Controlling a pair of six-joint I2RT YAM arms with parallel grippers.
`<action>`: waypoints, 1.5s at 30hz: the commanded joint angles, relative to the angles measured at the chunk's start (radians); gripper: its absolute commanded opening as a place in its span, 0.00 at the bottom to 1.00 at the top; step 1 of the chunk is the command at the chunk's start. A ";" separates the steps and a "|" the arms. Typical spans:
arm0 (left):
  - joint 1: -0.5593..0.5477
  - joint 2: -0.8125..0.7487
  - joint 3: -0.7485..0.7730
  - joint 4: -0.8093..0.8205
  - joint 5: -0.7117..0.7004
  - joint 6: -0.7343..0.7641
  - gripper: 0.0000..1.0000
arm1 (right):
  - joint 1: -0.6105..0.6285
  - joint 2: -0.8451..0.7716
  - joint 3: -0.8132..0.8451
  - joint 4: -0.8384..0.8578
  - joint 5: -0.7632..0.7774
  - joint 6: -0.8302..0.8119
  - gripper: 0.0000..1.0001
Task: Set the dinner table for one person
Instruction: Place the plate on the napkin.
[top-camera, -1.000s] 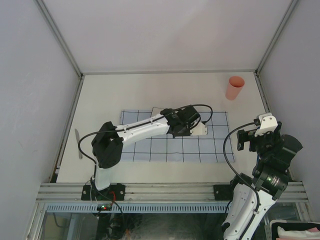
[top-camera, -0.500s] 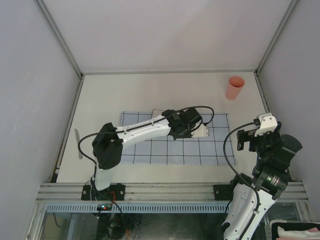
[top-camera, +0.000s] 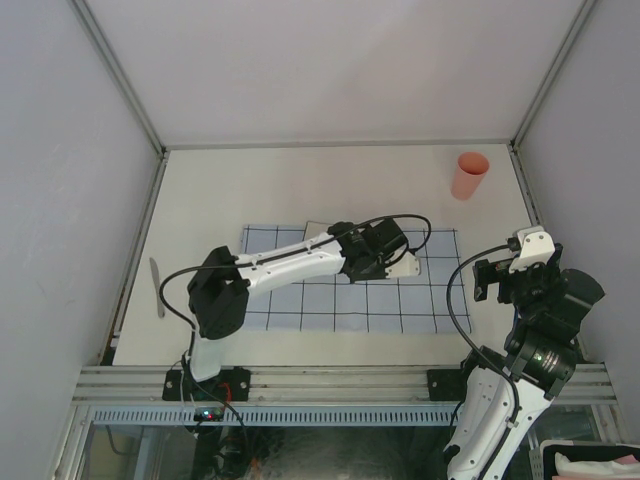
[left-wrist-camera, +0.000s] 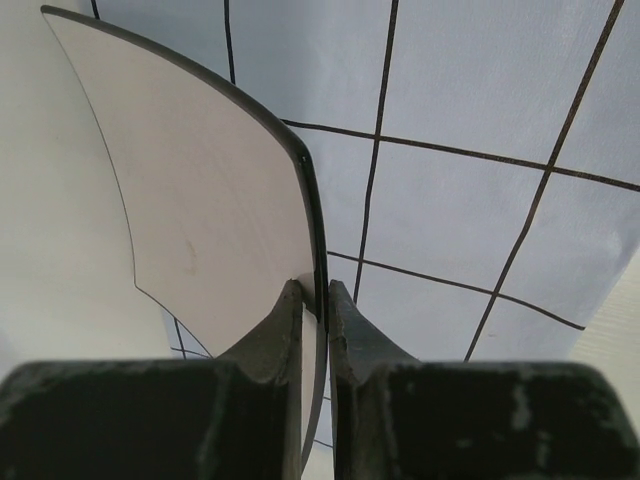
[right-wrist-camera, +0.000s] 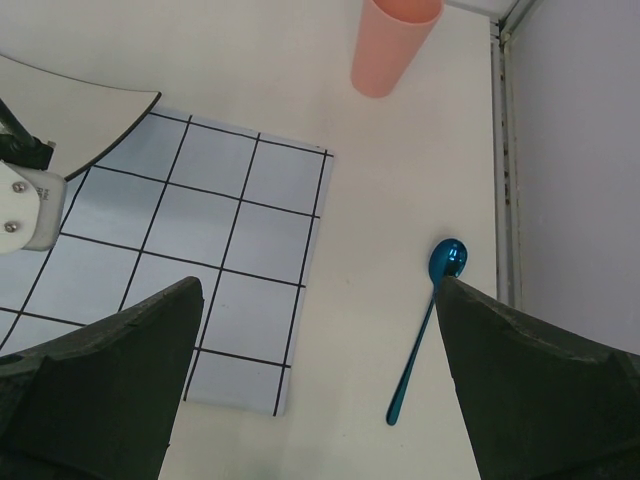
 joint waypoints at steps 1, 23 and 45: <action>-0.023 0.002 -0.019 0.027 0.070 -0.058 0.00 | -0.004 -0.004 0.002 0.044 -0.006 0.005 1.00; -0.126 0.115 -0.155 0.172 0.152 -0.117 0.00 | -0.004 0.015 0.024 0.050 0.010 0.000 1.00; 0.219 -0.389 -0.353 0.180 -0.016 -0.106 0.71 | 0.018 0.268 0.084 -0.012 -0.184 0.124 1.00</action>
